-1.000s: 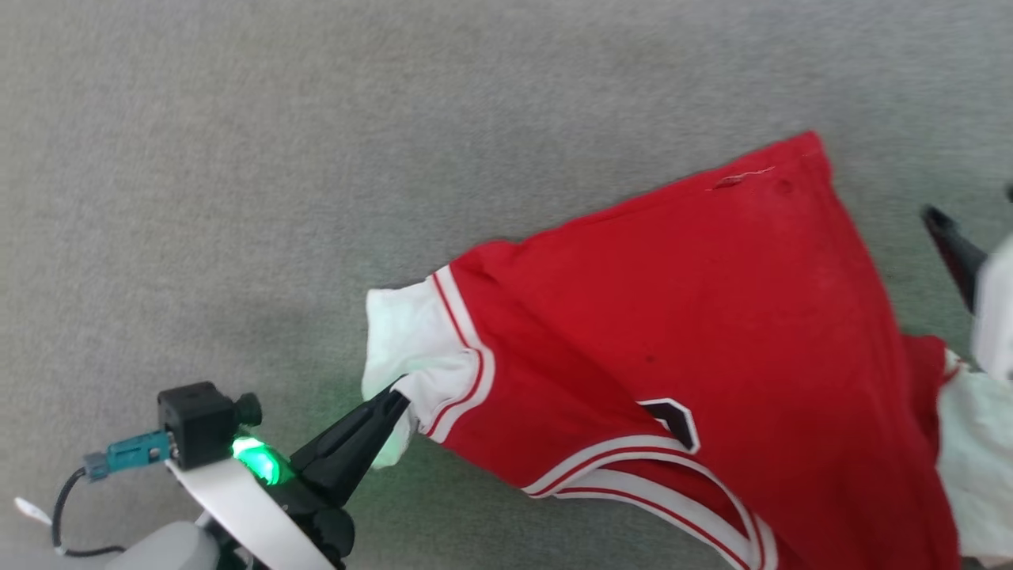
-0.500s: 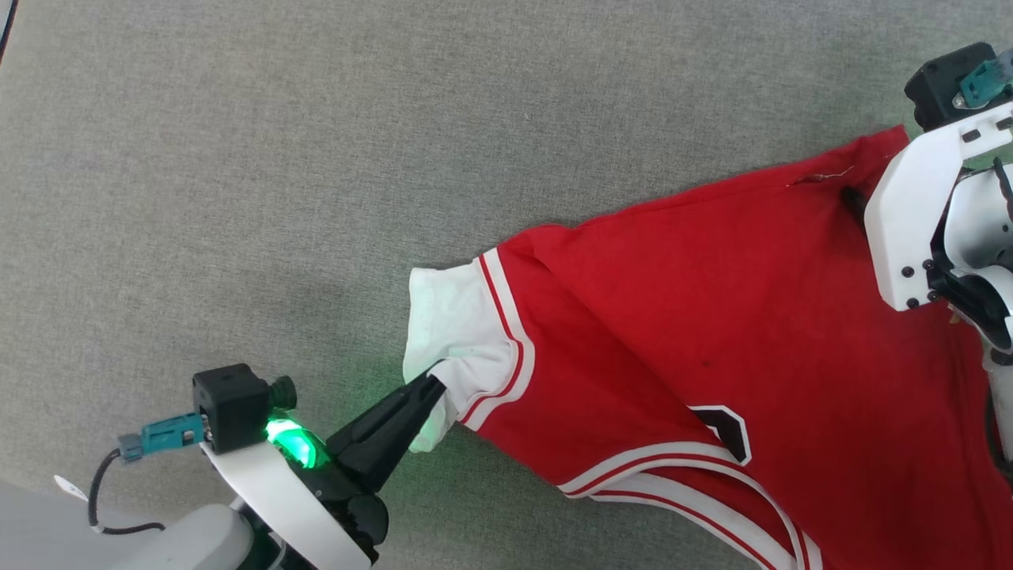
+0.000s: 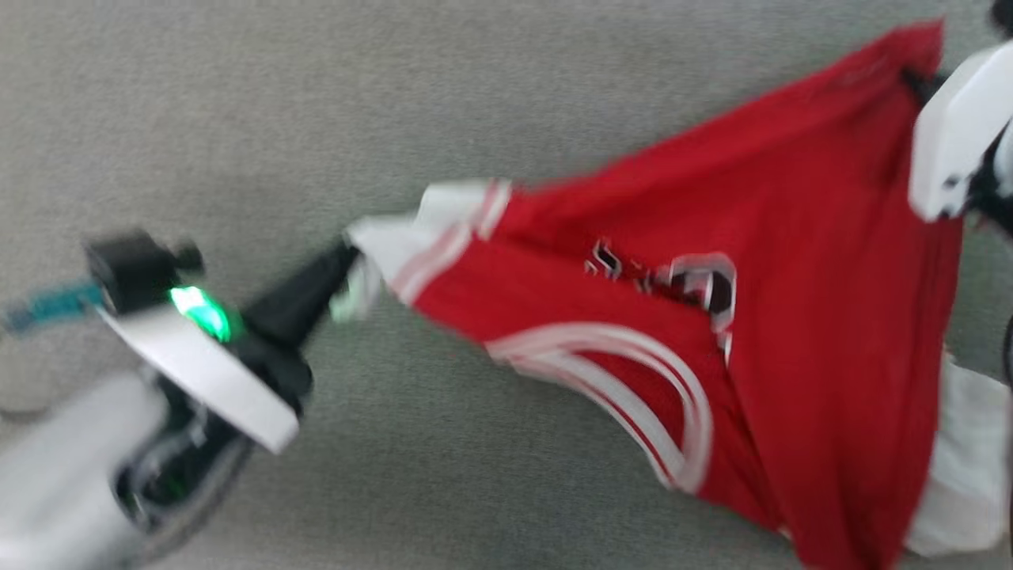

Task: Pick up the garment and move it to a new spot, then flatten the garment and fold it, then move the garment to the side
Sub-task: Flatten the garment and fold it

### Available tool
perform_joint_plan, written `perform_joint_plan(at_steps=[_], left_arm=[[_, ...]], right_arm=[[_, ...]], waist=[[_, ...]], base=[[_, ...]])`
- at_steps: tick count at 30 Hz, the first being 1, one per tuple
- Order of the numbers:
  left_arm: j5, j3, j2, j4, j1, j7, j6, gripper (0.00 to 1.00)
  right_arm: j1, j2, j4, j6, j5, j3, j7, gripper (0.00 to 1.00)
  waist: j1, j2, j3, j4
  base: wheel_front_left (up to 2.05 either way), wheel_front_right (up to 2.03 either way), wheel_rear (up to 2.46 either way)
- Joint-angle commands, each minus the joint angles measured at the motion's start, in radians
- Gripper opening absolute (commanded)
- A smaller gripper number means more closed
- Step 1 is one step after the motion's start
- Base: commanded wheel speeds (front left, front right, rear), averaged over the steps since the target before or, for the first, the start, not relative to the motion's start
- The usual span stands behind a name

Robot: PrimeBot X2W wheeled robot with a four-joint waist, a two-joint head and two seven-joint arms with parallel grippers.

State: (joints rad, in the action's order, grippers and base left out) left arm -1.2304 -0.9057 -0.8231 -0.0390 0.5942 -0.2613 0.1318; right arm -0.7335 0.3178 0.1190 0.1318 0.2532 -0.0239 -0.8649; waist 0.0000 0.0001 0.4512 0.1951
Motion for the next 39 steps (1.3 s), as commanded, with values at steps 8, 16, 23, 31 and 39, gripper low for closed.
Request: perform_joint_plan(at_steps=[8,16,23,31,39], left_arm=[[-0.193,0.053,-0.058,0.179,0.397,0.021,-0.003,0.00],[-0.271,0.153,-0.055,0.401,0.803,0.120,-0.003,0.00],[-0.295,0.222,-0.025,0.524,1.034,0.095,-0.004,0.00],[-0.357,0.211,0.006,0.438,0.951,0.094,-0.003,0.00],[-0.390,0.158,-0.037,0.129,0.448,0.048,-0.003,0.00]], right_arm=[[-0.279,-0.066,0.077,-0.002,-0.107,0.136,0.134,0.00],[-0.609,-0.160,0.201,-0.003,-0.249,0.260,0.288,0.00],[-0.793,-0.206,0.280,-0.004,-0.352,0.390,0.497,0.00],[-0.748,-0.198,0.372,-0.004,-0.338,0.376,0.593,0.00],[-0.383,-0.152,0.352,-0.002,-0.210,0.197,0.600,0.00]], waist=[[0.0000,-0.0001,0.066,-0.106],[0.0000,-0.0001,0.169,-0.175],[0.0000,-0.0001,0.190,-0.201],[0.0000,-0.0001,0.174,-0.200],[0.0000,-0.0001,0.088,-0.185]], base=[[0.00,0.00,0.00],[0.00,0.00,0.00],[0.00,0.00,0.00],[0.00,0.00,0.00],[0.00,0.00,0.00]])
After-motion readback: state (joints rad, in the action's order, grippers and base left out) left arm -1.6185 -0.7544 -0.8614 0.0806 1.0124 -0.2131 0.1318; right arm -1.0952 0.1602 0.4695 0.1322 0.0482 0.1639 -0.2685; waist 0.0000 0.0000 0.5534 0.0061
